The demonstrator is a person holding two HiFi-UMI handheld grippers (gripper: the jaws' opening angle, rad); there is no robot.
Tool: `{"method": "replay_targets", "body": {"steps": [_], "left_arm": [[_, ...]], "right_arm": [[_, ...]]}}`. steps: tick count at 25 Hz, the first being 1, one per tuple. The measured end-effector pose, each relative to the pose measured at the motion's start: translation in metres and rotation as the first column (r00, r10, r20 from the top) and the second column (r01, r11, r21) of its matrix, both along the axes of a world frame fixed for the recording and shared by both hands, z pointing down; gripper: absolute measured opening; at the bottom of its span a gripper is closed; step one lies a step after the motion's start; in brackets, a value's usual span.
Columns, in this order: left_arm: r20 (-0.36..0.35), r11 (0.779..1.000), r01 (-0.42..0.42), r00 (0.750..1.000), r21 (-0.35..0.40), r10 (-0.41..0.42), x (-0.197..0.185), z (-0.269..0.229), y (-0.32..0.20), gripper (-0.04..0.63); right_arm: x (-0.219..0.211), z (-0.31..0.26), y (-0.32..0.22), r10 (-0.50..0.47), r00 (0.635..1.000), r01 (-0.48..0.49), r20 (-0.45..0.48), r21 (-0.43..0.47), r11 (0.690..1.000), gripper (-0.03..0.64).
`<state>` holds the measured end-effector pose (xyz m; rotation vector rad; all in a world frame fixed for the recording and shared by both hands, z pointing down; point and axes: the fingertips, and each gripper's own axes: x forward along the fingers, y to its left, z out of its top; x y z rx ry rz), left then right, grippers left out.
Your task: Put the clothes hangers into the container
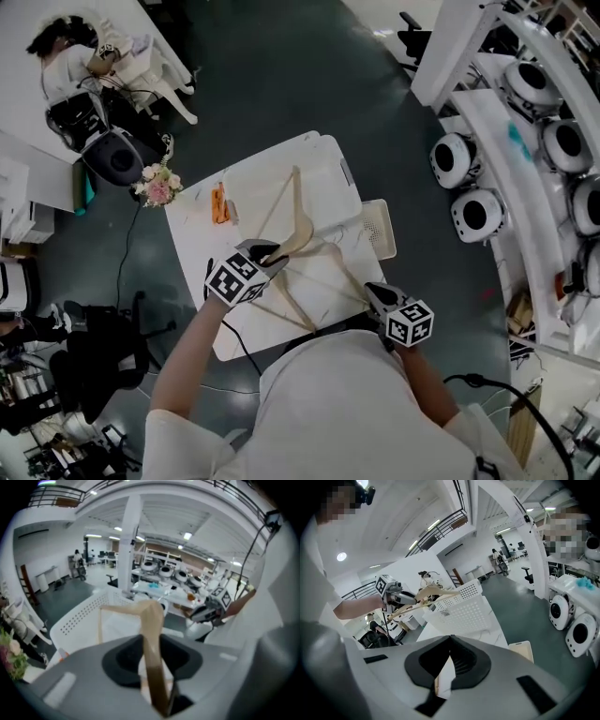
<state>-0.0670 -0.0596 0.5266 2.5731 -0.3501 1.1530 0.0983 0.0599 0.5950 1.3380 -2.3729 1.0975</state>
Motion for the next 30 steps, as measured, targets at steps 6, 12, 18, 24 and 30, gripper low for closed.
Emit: {"method": "replay_targets", "body": {"steps": [6, 12, 18, 24, 30], "left_arm": [[0.111, 0.979, -0.172, 0.977, -0.112, 0.184, 0.009, 0.027, -0.017, 0.114], [0.138, 0.958, -0.214, 0.960, -0.188, 0.242, 0.017, 0.055, -0.052, 0.114], [0.135, 0.949, -0.218, 0.958, -0.228, 0.252, 0.019, 0.076, -0.068, 0.114], [0.150, 0.937, -0.250, 0.945, -0.245, 0.291, 0.024, 0.091, -0.065, 0.114], [0.147, 0.928, -0.279, 0.936, -0.247, 0.321, 0.031, 0.100, -0.063, 0.114]], "right_arm": [[0.013, 0.004, 0.008, 0.036, 0.999, -0.037, -0.009, -0.021, 0.999, 0.002], [0.025, 0.008, 0.010, 0.071, 0.997, -0.072, -0.015, -0.040, 0.997, 0.002], [0.031, 0.014, 0.012, 0.105, 0.994, -0.105, -0.012, -0.061, 0.993, 0.003], [0.033, 0.020, 0.016, 0.117, 0.993, -0.118, -0.008, -0.080, 0.990, 0.002], [0.034, 0.024, 0.014, 0.113, 0.994, -0.114, -0.010, -0.088, 0.990, 0.002]]}}
